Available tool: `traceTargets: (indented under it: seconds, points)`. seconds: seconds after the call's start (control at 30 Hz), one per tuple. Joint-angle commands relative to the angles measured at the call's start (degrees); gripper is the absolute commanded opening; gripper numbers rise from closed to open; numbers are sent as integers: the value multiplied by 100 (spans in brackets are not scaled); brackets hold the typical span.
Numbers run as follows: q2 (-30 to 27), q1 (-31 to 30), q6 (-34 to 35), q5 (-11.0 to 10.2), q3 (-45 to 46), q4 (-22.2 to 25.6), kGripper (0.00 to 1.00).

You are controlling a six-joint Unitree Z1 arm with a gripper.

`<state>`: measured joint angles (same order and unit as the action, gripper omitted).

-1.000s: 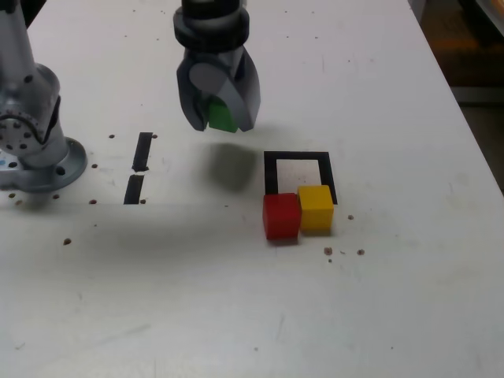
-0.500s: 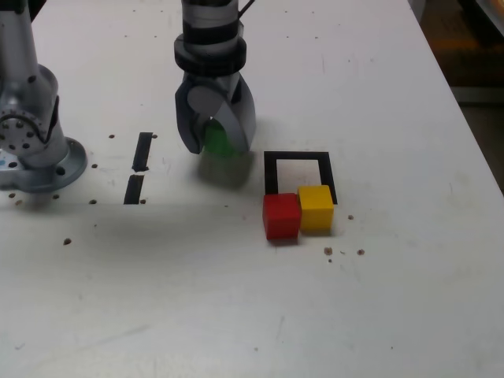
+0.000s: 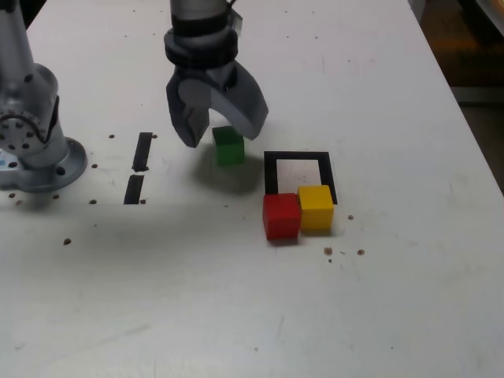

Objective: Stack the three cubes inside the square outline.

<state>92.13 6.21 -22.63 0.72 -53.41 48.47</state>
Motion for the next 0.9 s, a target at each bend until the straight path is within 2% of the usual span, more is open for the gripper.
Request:
traceTargets:
  seconds: [0.0, 0.13, 0.33, 0.47, 0.67, 0.87]
  points:
    - [-185, -135, -66, -114, -82, 28, 90]
    - [-450, -589, -295, -347, -211, 115, 90]
    - [-595, -1456, -669, -505, -324, 209, 90]
    - [-633, -1939, -780, -702, -326, 230, 90]
    - [-685, -2353, -827, -1078, -361, 478, 90]
    - [-641, -2626, -946, -1429, -463, 580, 97]
